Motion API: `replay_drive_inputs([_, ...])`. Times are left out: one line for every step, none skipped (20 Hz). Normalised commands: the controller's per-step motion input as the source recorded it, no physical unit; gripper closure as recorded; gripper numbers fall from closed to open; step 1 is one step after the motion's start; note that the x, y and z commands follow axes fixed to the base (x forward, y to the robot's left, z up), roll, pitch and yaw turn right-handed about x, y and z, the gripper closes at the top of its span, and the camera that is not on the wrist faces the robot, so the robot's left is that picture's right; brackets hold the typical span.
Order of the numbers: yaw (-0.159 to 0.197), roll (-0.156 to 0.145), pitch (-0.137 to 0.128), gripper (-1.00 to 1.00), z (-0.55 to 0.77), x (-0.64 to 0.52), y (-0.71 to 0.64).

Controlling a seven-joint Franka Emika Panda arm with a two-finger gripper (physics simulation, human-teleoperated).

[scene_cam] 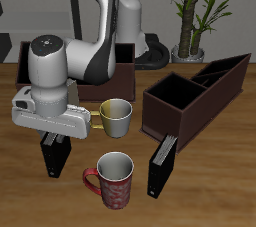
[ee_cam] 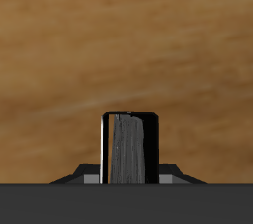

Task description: Place the right black book into the back desk caddy's back compartment

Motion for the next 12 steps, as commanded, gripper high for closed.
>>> replay_drive_inputs([0.014, 0.011, -0.007, 1.0, 0.07, 0.09, 0.1])
replay_drive_inputs([0.033, 0.026, -0.031, 1.0, 0.14, 0.05, 0.1])
replay_drive_inputs([-0.003, 0.013, -0.011, 1.0, 0.12, -0.1, 0.0])
replay_drive_inputs([0.017, -0.013, -0.016, 1.0, 0.23, 0.11, 0.07])
replay_drive_inputs([0.065, 0.001, -0.046, 1.0, 0.29, -0.06, 0.01])
replay_drive_inputs([0.019, 0.008, -0.035, 1.0, 0.41, 0.02, 0.0])
replay_drive_inputs([0.049, -0.016, -0.058, 1.0, 0.52, -0.02, -0.03])
replay_drive_inputs([0.043, 0.021, -0.064, 1.0, 0.61, -0.07, -0.02])
replay_drive_inputs([0.06, 0.015, -0.061, 1.0, 0.43, -0.07, -0.01])
replay_drive_inputs([0.075, -0.022, -0.073, 1.0, 0.59, -0.04, -0.07])
replay_drive_inputs([0.021, 0.015, -0.039, 1.0, 0.6, -0.05, -0.04])
replay_drive_inputs([0.056, -0.018, -0.063, 1.0, 0.6, -0.06, -0.1])
